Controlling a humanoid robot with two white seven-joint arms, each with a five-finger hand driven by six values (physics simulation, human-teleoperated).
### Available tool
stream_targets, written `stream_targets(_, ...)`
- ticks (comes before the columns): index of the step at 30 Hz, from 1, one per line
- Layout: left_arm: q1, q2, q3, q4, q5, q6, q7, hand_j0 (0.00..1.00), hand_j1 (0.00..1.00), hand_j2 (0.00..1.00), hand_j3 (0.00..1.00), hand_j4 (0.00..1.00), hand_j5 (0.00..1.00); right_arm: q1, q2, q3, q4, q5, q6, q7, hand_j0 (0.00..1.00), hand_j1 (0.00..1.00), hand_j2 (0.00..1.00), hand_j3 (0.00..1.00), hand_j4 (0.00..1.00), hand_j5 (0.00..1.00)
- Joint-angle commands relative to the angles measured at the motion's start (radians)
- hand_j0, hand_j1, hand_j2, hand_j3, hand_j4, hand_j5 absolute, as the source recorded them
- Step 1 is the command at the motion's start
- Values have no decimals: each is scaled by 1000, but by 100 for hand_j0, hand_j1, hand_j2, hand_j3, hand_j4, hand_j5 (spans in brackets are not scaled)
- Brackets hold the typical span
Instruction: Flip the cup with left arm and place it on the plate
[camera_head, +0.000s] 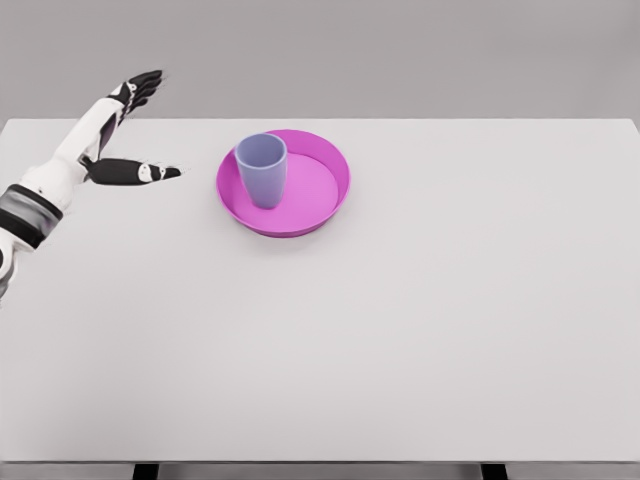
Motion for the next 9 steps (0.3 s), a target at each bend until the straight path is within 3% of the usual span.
stream_targets(1, 0, 75, -8, -15, -6, -4, 0, 100, 100, 100, 100, 100, 100, 0, 0, 0, 0, 0, 0, 0, 100, 100, 100, 100, 100, 100)
stream_targets(9, 8, 106, -8, -15, -7, -4, 0, 100, 100, 100, 100, 100, 100, 0, 0, 0, 0, 0, 0, 0, 100, 100, 100, 100, 100, 100)
